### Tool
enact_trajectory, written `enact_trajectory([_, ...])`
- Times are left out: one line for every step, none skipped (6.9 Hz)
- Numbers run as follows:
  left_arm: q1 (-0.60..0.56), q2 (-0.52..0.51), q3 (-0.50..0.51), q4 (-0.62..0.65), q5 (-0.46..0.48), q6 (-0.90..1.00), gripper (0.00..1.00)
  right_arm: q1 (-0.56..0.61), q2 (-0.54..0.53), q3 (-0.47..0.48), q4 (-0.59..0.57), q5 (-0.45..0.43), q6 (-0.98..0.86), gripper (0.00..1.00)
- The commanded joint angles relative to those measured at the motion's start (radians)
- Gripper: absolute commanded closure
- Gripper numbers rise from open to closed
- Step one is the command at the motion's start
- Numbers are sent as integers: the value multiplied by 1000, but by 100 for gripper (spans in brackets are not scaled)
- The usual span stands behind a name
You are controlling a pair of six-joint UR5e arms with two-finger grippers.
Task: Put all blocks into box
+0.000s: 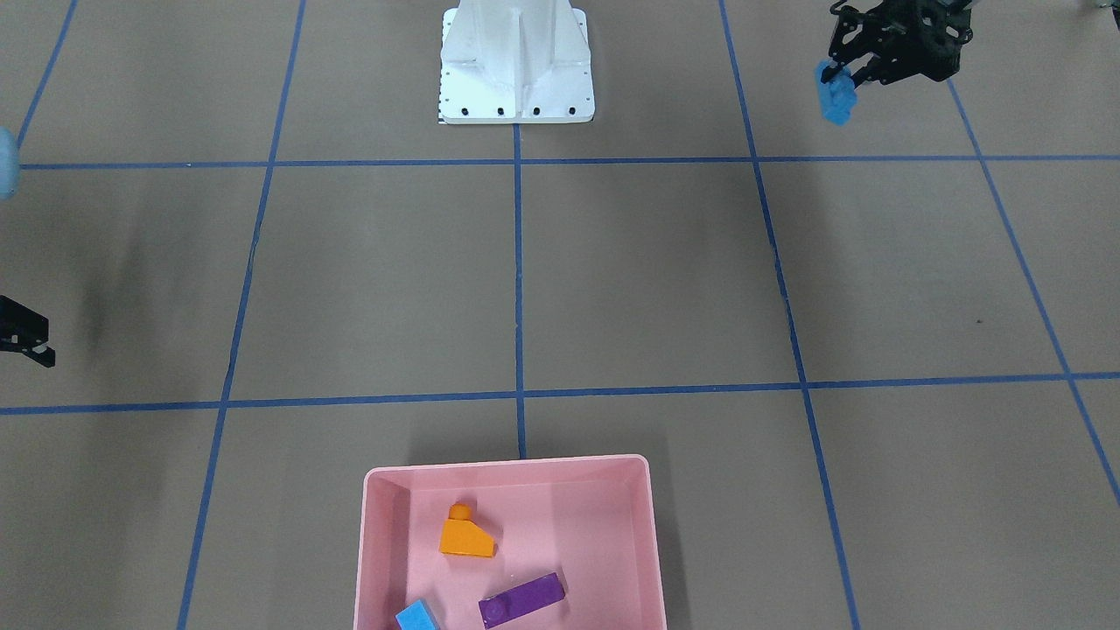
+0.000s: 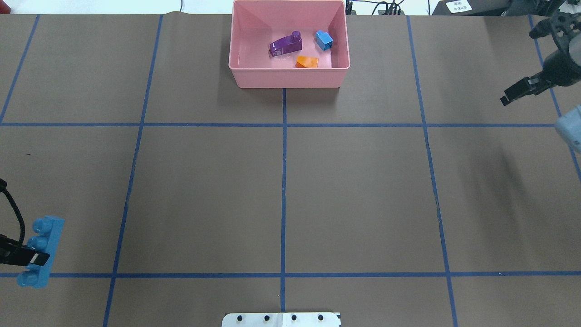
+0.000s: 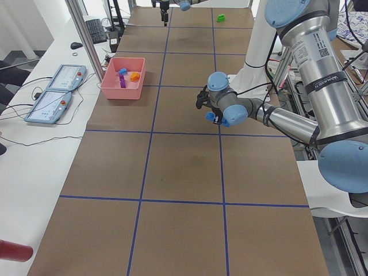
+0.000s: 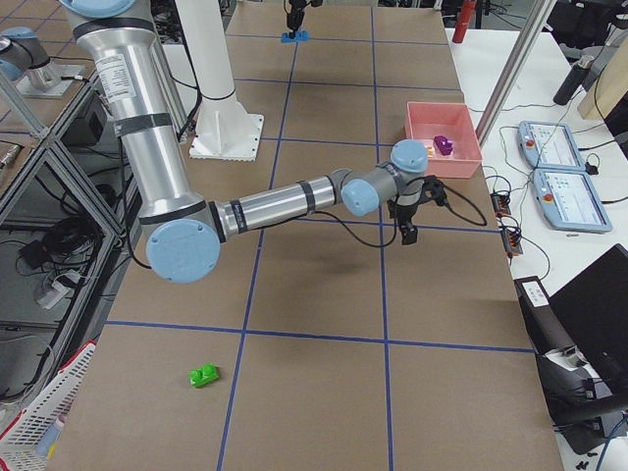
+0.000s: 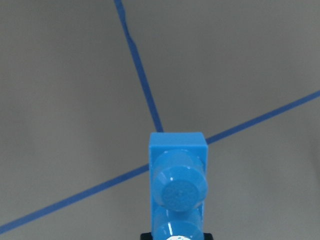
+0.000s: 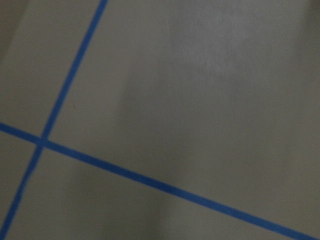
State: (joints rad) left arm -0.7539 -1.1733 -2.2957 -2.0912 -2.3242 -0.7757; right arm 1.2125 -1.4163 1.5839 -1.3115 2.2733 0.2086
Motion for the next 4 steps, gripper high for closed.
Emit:
enact_trajectory([-41,-28,7,2,3,-2,100,2,-209,25,0,-1,-229,1])
enact_trajectory([-70,-28,27,0,2,1,100,2,-321,57,1,-6,-327,1])
enact_trajectory([-73,-43,33,0,5,1,100,1,-445,115,3,-5,-366,1])
enact_trajectory([-74,-57,41,0,6,0,100,1,-557,166,5,-6,-373,1])
